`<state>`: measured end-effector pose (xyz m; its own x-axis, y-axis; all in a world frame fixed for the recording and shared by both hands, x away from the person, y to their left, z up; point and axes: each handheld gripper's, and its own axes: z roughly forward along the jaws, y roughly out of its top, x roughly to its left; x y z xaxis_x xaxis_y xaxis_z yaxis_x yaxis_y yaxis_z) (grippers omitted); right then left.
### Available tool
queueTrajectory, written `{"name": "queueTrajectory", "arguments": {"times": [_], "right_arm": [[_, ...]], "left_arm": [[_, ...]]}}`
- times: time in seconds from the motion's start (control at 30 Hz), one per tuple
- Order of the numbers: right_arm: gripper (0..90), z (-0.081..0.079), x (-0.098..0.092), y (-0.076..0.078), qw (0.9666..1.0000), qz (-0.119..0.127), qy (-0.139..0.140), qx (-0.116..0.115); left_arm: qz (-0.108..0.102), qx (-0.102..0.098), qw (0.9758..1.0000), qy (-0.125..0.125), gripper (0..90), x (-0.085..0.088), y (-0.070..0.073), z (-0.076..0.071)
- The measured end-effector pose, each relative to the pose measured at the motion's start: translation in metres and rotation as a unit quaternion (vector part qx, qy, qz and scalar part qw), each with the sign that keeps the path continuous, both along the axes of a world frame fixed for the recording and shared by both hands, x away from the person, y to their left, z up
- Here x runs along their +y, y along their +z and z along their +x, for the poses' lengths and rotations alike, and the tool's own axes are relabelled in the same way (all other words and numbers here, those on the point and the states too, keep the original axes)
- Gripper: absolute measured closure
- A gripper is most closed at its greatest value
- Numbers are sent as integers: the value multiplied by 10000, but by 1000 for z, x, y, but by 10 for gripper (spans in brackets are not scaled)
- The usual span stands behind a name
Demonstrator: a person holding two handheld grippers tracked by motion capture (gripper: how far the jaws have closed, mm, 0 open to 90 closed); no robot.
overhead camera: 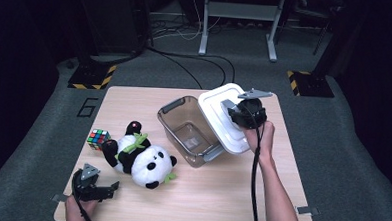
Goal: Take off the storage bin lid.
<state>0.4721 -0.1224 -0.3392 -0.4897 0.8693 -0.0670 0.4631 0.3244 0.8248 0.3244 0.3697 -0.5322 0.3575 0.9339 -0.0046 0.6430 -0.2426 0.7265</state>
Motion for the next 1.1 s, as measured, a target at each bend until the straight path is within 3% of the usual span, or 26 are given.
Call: {"name": "queueTrajectory", "arguments": {"times": [0.87,1.1], "right_arm": [[665,-2,-50,-7,9983,156,-568,45],[665,-2,-64,-8,9955,341,-880,-26]], "left_arm": [[9,-13,10000,32,26,0,0,0],[7,-21,10000,31,28,0,0,0]]}}
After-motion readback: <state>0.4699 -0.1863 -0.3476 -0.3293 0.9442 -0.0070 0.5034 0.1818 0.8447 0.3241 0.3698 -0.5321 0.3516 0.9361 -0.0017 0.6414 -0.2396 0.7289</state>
